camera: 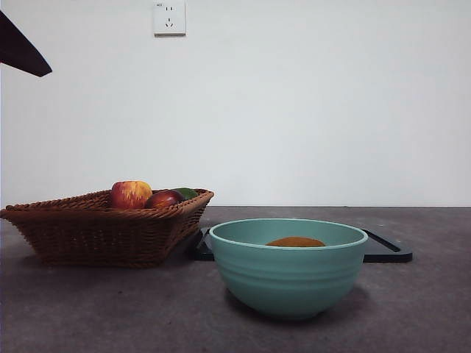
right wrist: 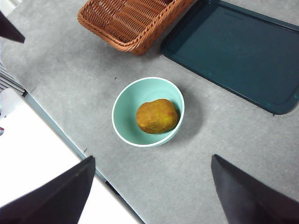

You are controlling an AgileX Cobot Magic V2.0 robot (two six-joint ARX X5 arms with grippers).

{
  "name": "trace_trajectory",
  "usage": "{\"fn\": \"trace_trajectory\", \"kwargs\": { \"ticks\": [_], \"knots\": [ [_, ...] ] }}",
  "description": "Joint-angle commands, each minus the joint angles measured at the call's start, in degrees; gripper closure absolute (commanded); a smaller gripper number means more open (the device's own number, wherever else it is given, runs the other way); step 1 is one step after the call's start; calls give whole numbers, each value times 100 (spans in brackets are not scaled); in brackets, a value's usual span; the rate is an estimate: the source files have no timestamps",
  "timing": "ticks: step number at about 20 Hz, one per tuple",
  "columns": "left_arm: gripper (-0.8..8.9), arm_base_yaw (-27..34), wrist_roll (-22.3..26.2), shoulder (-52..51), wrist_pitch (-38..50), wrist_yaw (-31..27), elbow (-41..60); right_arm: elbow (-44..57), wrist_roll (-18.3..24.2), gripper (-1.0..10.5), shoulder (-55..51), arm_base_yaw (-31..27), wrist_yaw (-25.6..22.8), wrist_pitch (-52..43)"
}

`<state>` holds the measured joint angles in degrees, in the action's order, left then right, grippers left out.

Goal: Pick up the wifruite, put it on the bowl, pick up the plate, put it on desk

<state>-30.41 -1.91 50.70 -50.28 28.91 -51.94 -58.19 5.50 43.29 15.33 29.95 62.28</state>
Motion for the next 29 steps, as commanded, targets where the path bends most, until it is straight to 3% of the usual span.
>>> {"fn": "trace_trajectory", "kwargs": {
  "ticks": [1,7,11,13,17,21,29],
  "knots": [
    [439,-35,149,17,57,50,-44,-105,-101,550,48,24,2,-52],
    [439,-35,146,17,57,50,-44,-105,-249,550,48,24,2,-48],
    [439,-35,146,17,61,50,-44,188,-697,550,85,50,4,-129],
    [439,-35,146,17,59,50,-44,654,-1040,550,81,149,7,-472],
    [439,-35,146,17,61,50,-44,1650,-2168,551,98,540,-52,-1808],
    [439,-35,149,17,76,50,-44,2046,-2745,588,461,1158,-940,-2660],
    [439,-35,144,17,205,50,-44,2035,-3053,677,2103,2184,-2446,-3884]
  ]
}}
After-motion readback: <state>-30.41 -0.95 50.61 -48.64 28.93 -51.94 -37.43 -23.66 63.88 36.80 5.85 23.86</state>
